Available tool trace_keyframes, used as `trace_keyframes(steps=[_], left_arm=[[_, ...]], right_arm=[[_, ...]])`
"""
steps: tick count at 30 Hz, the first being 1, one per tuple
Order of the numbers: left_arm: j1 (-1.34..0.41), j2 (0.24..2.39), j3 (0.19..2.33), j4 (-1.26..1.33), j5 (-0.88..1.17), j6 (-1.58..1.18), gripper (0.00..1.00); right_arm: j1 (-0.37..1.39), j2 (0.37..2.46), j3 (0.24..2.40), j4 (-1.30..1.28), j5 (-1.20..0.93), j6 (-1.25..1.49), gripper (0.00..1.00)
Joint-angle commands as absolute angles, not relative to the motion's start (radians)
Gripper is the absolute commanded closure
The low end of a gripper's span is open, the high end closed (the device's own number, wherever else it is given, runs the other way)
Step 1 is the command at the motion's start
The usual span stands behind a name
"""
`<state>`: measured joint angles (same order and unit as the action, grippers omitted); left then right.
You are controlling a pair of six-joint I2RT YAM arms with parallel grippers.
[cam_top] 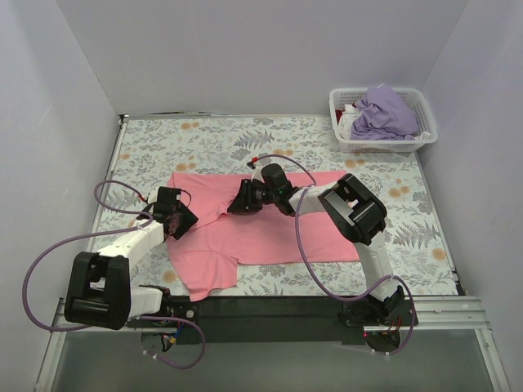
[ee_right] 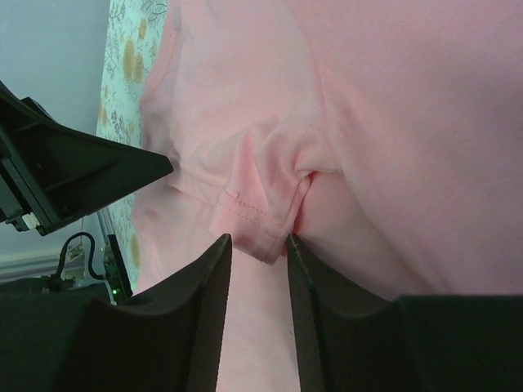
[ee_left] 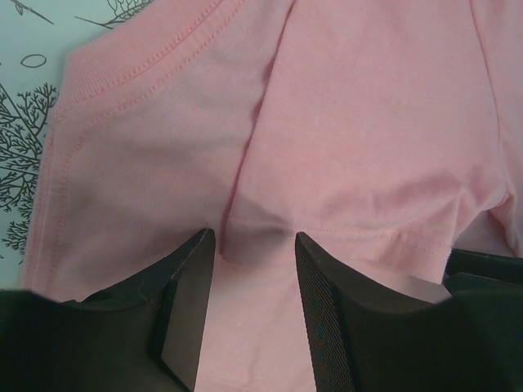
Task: Fold and stack the t-shirts
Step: Fold the tshirt
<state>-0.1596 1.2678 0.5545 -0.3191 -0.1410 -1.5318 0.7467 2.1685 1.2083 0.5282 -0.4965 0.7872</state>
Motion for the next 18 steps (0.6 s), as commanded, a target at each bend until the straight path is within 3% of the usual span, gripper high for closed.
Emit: trace_keyframes(steps=[1,11,13,18], left_arm=[[-0.155,1.261,0.558,-0.324,-0.138,-1.517,0.57],[-0.155,1.281,0.565,-0.318,-0.130,-1.514,0.64],[-0.155,1.282,0.566,-0.319,-0.129,-1.514,0.67],[-0.155,1.279,0.572,-0.337,-0.132,-1.511,0.84]], right_arm=[[0.753,2.183,1.227,0.580,-0.488,0.792,0.64],[0.753,2.178,1.215,0.586,-0.492,0.784,0.86],[0.753,2.177,1.212,0.586,-0.491,0.772,0.93],[0.753,2.160,1.193,0.584,-0.485,0.742,0.98]])
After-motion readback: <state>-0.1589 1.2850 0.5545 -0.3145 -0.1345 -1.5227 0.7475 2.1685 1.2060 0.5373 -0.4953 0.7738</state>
